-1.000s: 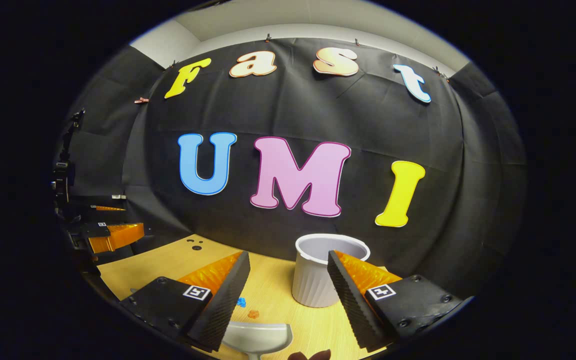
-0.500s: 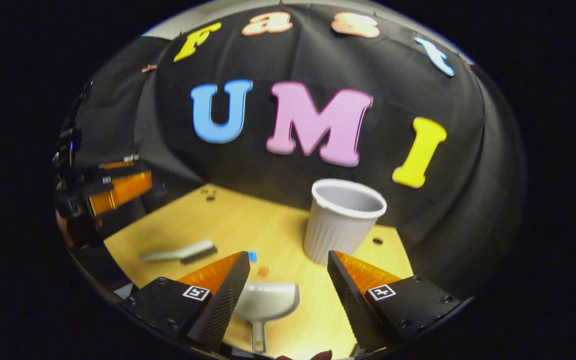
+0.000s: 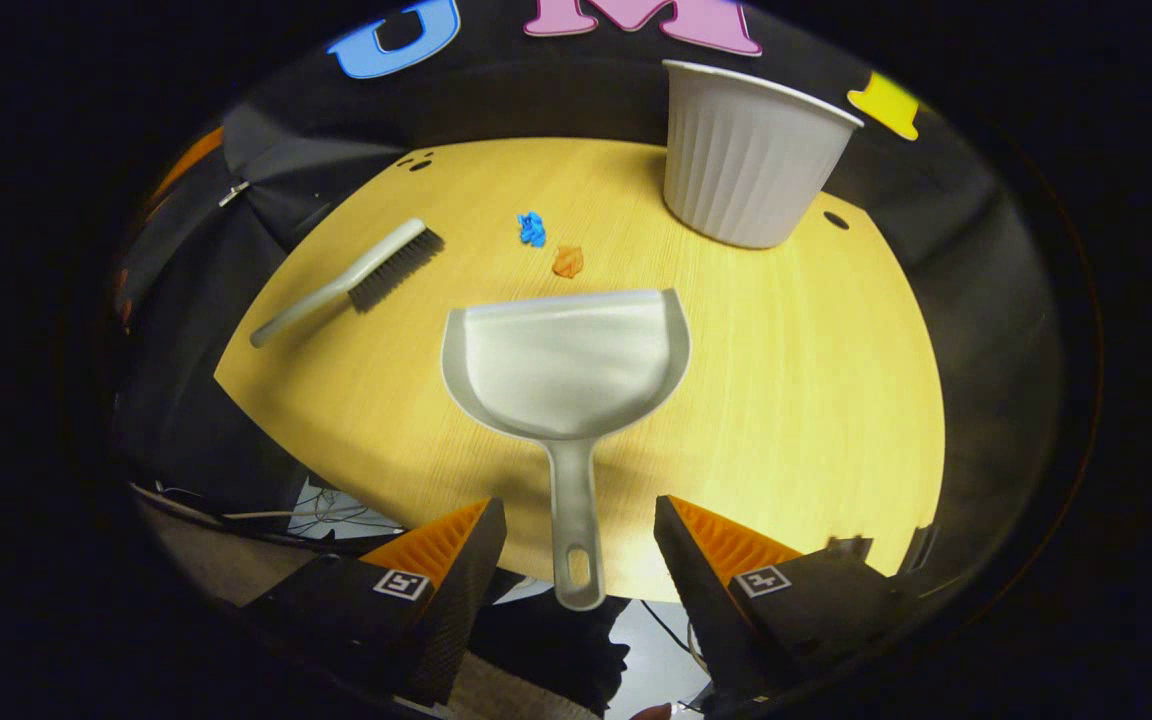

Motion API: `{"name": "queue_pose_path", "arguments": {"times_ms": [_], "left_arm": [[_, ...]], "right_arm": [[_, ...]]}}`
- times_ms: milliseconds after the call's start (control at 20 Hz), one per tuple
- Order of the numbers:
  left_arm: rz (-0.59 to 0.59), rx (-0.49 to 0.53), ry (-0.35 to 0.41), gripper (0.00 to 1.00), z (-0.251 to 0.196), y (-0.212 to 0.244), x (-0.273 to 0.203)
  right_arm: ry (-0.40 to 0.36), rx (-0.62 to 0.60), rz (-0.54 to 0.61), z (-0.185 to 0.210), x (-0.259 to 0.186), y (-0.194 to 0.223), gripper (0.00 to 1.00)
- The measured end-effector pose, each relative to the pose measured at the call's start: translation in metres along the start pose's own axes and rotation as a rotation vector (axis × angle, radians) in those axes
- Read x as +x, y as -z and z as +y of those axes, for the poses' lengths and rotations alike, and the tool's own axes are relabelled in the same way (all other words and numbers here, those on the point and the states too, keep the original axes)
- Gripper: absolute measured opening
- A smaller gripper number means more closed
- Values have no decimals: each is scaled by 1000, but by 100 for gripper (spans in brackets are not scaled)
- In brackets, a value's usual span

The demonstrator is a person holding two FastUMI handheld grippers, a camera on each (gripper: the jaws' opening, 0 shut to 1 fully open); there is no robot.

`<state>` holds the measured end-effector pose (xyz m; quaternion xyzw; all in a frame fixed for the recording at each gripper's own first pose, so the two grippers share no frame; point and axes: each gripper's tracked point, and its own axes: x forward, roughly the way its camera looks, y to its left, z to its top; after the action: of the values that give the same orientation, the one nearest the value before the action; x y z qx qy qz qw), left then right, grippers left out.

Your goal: Pick up the small broom and dustpan from the desktop, sweep the trash into the dustpan with the broom, and then empty the trash into the garbage bin.

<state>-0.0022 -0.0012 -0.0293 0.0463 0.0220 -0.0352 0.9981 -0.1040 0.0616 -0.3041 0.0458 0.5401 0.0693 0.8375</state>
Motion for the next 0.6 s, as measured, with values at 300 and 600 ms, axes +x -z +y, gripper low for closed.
{"name": "queue_pose_path", "arguments": {"times_ms": [300, 600], "left_arm": [[18, 9, -12, 95, 3, 7, -8], [45, -12, -38, 94, 15, 17, -10]], "right_arm": [[55, -21, 101, -9, 62, 6, 91], [36, -6, 145, 3, 80, 2, 89]]}}
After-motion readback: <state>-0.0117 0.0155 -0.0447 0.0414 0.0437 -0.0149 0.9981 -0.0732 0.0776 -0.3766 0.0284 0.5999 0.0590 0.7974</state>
